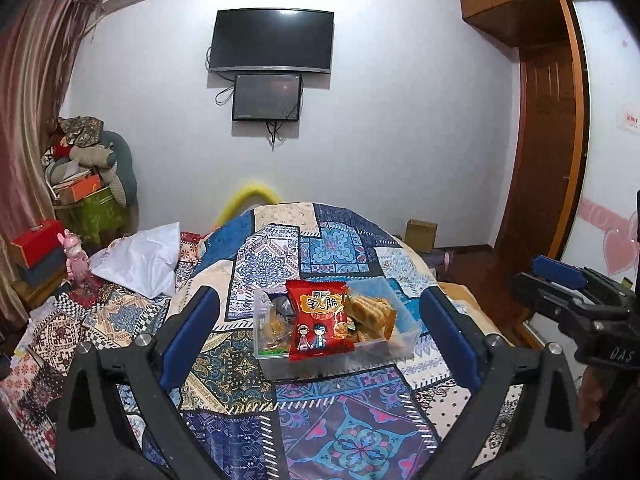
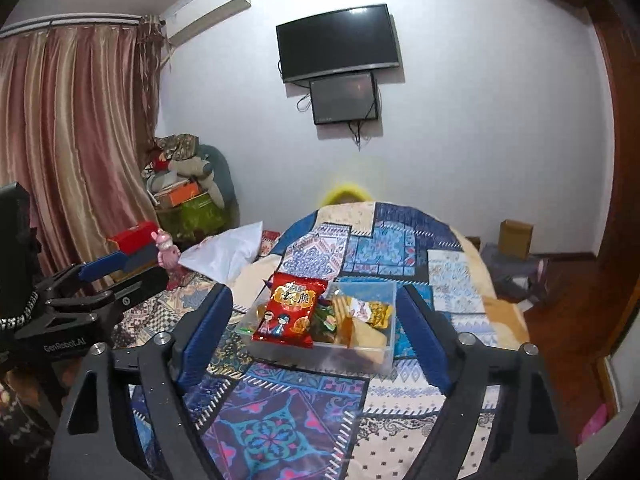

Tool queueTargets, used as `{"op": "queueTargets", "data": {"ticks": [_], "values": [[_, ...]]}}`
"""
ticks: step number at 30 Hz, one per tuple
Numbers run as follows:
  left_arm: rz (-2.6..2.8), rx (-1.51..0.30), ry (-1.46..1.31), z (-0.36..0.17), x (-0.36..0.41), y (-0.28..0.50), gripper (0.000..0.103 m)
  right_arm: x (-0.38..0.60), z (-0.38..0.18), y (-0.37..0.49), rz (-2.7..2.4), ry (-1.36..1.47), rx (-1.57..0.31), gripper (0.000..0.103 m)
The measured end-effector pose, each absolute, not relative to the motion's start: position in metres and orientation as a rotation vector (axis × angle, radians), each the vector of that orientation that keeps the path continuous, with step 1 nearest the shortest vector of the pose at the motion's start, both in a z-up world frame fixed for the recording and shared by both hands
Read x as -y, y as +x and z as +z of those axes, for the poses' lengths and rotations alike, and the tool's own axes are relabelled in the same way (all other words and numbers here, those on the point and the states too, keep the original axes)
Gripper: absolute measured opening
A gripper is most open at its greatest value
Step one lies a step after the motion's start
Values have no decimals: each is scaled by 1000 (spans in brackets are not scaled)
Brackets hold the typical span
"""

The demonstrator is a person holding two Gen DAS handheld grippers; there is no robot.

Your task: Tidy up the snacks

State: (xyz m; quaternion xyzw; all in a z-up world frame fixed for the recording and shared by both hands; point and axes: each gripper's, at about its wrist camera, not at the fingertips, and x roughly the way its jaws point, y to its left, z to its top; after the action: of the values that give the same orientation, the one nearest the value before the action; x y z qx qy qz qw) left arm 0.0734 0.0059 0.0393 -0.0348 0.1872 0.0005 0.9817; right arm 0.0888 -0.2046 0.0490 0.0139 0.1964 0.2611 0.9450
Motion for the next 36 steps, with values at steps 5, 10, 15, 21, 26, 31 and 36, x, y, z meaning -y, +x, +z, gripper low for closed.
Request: {"op": "queueTargets", "data": {"ticks": [5,10,15,21,26,31,36], "values": [[6,-369,-80,39,-6,66,102,204,49,87,532,37,-405,87],[8,-371,-79,37,-5,62,102,208,45,86,527,46,-409,87],[5,-376,-81,35,-6,61,102,208,42,84,528,47,-411,87],[2,-384,-75,30,-4,62,102,209,41,82,529,49,-413,87],[0,-391,-80,29,-3,63,102,208,40,81,532,52,-416,87],[0,-388,-75,29,-3,64,102,208,39,80,533,52,-418,87],[-2,-391,-76,28,-3,63,102,206,37,81,535,56,-426,87]]}}
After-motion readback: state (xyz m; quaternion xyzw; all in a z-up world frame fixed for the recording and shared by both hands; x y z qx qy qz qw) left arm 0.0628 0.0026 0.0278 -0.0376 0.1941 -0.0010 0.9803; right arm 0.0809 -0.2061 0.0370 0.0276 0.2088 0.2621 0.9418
